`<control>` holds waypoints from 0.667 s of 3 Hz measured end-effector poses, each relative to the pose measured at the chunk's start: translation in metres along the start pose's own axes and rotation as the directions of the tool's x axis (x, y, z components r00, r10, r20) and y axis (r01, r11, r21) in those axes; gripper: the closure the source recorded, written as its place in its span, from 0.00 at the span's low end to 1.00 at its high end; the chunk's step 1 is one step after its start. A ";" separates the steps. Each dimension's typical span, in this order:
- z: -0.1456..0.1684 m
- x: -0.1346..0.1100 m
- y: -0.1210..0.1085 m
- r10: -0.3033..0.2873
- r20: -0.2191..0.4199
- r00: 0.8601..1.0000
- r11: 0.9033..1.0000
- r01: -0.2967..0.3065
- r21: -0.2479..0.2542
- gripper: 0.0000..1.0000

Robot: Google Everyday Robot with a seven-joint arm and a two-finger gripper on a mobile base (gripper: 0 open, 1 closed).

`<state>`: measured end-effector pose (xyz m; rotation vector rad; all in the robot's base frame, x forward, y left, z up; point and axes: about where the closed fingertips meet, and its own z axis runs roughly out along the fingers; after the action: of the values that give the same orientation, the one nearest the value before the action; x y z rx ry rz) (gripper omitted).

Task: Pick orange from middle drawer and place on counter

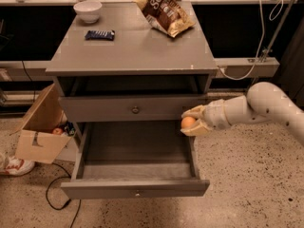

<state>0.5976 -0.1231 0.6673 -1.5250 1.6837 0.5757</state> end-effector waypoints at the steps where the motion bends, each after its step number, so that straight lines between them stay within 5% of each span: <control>1: -0.005 -0.003 0.007 -0.006 -0.003 1.000 0.999 0.006 -0.036 1.00; 2: -0.020 -0.026 -0.003 -0.059 0.010 0.998 0.998 0.059 0.001 1.00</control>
Offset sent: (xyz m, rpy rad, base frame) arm 0.0054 -0.0041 0.0825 -0.0110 -0.1521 0.0386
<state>0.5947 -0.1230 0.7004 -1.5630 1.6257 0.5505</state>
